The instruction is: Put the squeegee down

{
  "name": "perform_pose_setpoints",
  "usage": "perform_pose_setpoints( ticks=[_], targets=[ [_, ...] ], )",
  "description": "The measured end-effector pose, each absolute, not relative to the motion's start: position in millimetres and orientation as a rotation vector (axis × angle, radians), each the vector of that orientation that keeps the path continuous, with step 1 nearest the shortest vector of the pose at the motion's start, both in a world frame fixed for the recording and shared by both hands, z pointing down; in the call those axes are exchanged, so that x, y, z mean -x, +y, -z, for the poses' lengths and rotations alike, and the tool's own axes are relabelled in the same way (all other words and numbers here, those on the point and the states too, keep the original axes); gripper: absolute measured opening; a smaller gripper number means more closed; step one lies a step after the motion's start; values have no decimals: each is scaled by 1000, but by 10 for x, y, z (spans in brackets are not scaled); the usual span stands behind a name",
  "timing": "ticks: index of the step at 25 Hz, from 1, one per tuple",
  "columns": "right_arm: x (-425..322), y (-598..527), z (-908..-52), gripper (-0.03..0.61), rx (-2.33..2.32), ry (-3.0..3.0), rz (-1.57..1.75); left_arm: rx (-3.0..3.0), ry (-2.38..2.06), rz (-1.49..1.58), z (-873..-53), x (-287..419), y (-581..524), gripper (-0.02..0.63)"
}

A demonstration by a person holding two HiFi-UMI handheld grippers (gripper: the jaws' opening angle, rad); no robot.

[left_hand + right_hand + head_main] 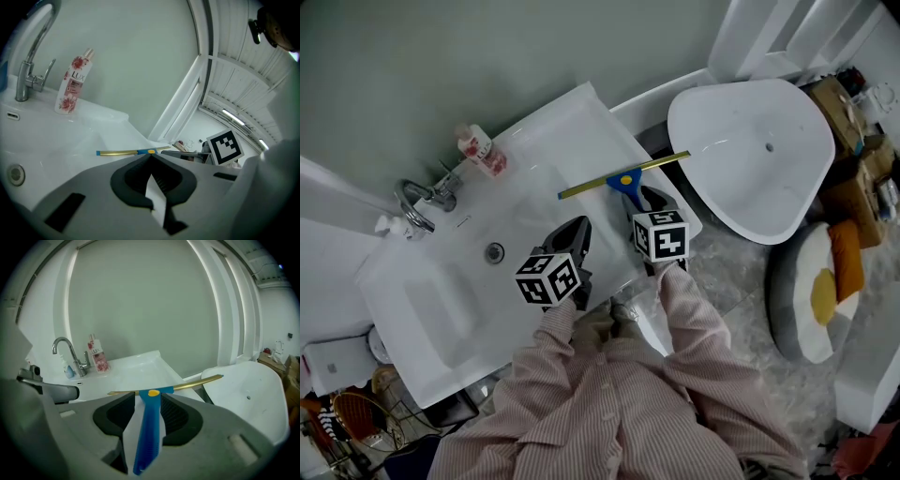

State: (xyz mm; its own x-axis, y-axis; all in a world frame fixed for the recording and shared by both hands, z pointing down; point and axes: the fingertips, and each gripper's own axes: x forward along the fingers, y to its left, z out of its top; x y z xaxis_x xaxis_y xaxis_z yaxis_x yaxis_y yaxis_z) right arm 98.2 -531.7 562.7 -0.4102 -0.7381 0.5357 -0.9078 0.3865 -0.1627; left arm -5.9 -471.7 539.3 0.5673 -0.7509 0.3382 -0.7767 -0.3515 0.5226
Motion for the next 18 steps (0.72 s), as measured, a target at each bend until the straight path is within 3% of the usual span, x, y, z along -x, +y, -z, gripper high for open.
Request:
perform_pose_setpoints(
  ticks=[10, 18],
  targets=[
    [-967, -5005, -5167, 36, -1393, -2414, -513, -2309, -1249, -30, -4938, 3, -4550, 2],
    [-986, -4759, -4760, 6, -1398, -2569, -513, -2426, -1274, -25, -4586, 4, -4433, 2]
  ],
)
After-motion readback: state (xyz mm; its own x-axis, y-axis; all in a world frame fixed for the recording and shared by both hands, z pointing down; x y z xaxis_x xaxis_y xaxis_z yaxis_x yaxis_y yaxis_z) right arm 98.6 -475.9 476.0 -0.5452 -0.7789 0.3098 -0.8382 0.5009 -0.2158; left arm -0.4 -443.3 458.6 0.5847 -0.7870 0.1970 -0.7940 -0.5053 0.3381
